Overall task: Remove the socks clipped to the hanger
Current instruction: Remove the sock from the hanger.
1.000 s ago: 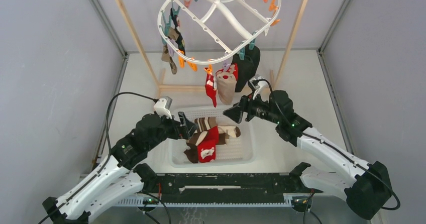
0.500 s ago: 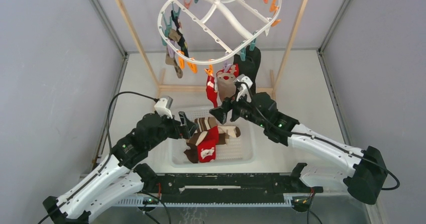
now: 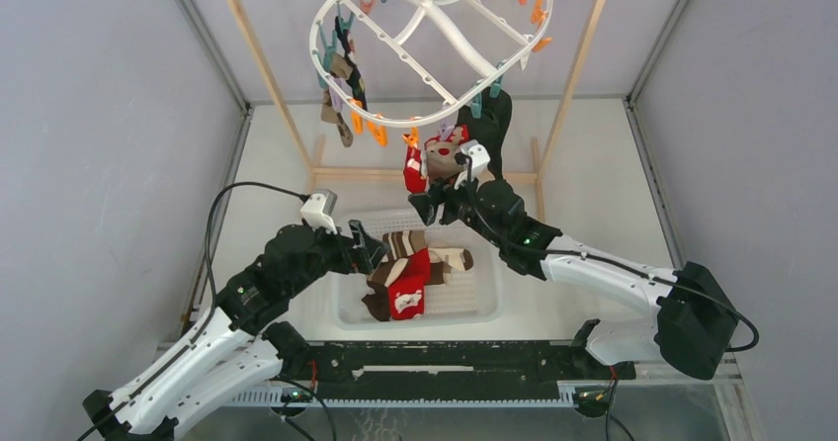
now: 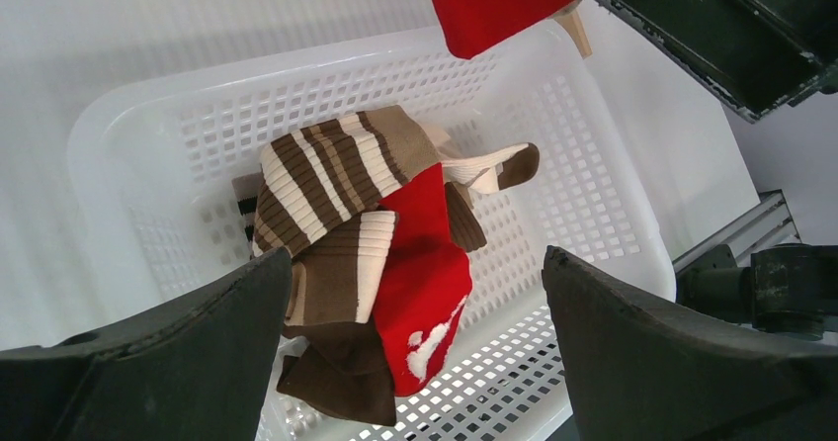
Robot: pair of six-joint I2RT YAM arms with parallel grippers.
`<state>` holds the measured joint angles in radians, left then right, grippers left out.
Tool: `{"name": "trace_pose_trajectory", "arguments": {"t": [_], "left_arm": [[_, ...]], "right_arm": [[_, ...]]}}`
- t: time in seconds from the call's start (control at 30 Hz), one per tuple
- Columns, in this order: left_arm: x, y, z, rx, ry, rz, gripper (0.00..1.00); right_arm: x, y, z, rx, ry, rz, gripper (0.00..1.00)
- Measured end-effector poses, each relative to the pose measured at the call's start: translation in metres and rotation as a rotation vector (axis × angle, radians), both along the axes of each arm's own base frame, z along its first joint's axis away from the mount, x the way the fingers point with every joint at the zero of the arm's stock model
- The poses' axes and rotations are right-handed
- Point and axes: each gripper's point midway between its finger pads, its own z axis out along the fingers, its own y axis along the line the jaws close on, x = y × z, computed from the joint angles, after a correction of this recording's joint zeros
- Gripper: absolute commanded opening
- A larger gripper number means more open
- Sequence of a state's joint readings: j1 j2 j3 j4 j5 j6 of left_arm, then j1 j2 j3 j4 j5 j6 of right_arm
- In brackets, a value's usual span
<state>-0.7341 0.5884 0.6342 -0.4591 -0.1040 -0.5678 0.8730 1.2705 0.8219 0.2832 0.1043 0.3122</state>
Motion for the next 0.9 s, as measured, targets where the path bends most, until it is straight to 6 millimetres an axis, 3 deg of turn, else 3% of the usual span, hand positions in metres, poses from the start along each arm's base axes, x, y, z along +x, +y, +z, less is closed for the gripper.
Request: {"name": "trace_pose_trajectory", "arguments": {"t": [0.23,0.53,0.73,0.9], "left_arm": [[0.000,0.000,0.000,0.000,0.000,0.000,1.00],[0.000,0.000,0.001,-0.003,-0.004,0.000,1.00],[0.002,-0.002,0.010,-0.031,-0.033,-0.002,1.00],[0.005,-0.008,0.020,-0.055,-0.068,-0.016,1.00]], "right_arm": [[0.009,0.006,-0.001,0.022,-0.017,-0.019,0.54],[0.010,0.012,0.002,0.050,-0.021,0.007,0.11],[0.006,0.012,0.005,0.065,-0.009,0.040,0.06],[-0.008,0.010,0.023,0.098,-0.018,0.104,0.06]]}}
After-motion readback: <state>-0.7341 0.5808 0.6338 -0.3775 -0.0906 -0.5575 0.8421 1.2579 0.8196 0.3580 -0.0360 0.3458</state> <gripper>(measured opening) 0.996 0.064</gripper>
